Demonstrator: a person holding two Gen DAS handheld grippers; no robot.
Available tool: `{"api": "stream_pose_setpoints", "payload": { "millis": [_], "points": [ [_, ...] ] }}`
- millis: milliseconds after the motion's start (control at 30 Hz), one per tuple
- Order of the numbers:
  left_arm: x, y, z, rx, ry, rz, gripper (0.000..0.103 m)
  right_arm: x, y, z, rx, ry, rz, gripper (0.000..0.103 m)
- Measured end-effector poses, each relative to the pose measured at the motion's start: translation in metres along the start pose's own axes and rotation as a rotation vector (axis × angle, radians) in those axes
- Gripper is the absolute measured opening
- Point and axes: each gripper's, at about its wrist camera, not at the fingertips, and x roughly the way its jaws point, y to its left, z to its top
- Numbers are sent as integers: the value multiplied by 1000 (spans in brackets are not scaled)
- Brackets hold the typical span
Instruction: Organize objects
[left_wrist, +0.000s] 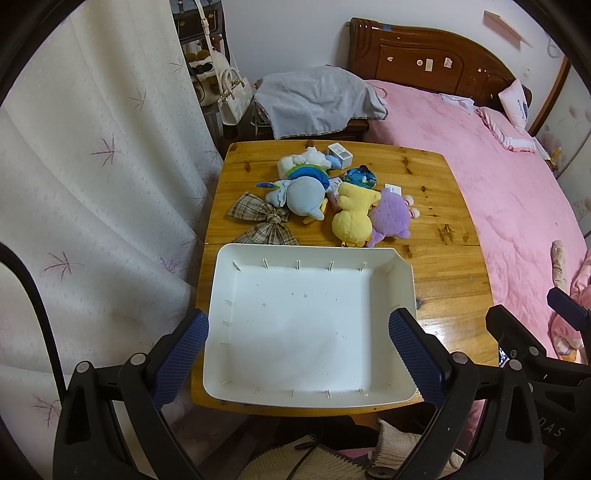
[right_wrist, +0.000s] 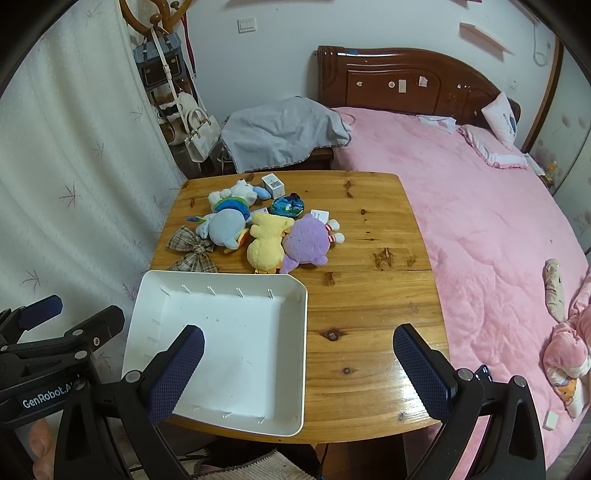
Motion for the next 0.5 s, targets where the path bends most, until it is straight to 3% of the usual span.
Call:
{"api": "stream_pose_setpoints", "payload": {
  "millis": [500],
  "points": [
    [1, 0, -2, -28, 3, 19, 99, -2, 2, -2, -29, -4, 5, 103]
  ]
}}
